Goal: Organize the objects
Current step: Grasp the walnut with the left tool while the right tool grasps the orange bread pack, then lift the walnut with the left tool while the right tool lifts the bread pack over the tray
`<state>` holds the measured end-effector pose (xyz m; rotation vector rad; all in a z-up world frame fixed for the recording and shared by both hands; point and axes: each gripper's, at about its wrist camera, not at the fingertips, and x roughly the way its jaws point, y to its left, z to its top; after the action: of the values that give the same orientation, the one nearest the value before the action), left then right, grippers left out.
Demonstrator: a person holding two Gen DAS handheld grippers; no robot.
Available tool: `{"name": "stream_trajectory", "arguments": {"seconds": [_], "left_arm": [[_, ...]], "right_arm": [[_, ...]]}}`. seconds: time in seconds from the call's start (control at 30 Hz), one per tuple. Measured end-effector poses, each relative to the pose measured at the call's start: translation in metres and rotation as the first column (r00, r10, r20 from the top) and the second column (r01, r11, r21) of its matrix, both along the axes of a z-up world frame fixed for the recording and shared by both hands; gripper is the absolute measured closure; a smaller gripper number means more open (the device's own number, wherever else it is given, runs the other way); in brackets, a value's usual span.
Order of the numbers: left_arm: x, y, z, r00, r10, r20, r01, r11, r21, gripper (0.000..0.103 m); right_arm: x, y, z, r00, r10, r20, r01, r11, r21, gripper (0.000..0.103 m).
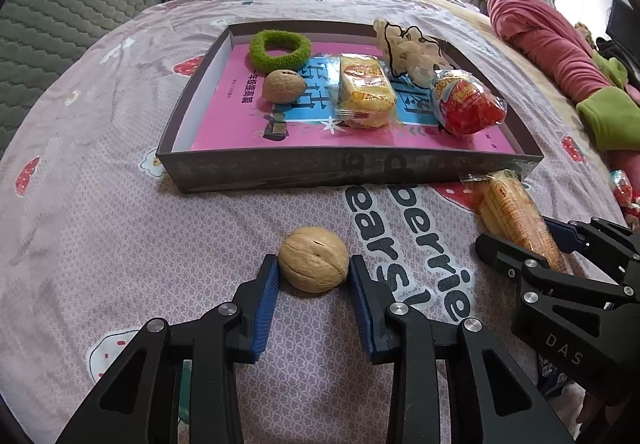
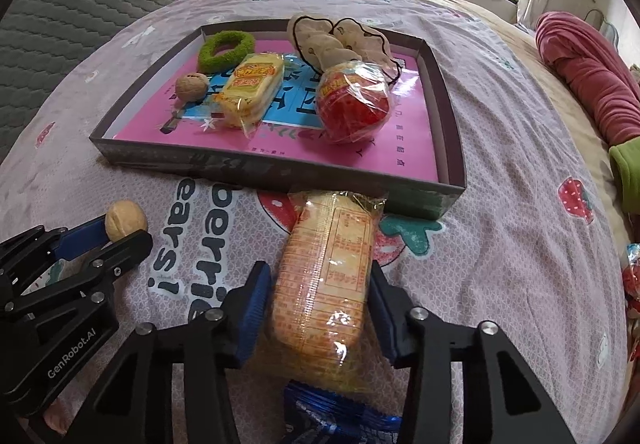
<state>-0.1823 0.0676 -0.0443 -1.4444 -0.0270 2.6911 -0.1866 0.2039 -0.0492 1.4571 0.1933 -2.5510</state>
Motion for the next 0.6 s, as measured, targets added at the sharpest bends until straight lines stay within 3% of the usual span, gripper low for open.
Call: {"name": "stream_trajectory", "arguments": {"seconds": [0.2, 0.6], "left_arm": [[0.001, 0.000, 0.000, 1.000, -0.001, -0.002, 0.001, 1.000, -0.003, 0.067], [0.005, 0.001, 0.015, 1.000, -0.009, -0.017, 0.010, 1.000, 0.004, 0.067]], "right_arm": [[0.002, 0.007, 0.003, 1.000, -0.013, -0.005, 0.013, 0.999, -0.044, 0.064], [0.013, 0.011, 0.027, 0.999, -0.008, -0.036, 0.005, 0.997, -0.077, 0.064]]}}
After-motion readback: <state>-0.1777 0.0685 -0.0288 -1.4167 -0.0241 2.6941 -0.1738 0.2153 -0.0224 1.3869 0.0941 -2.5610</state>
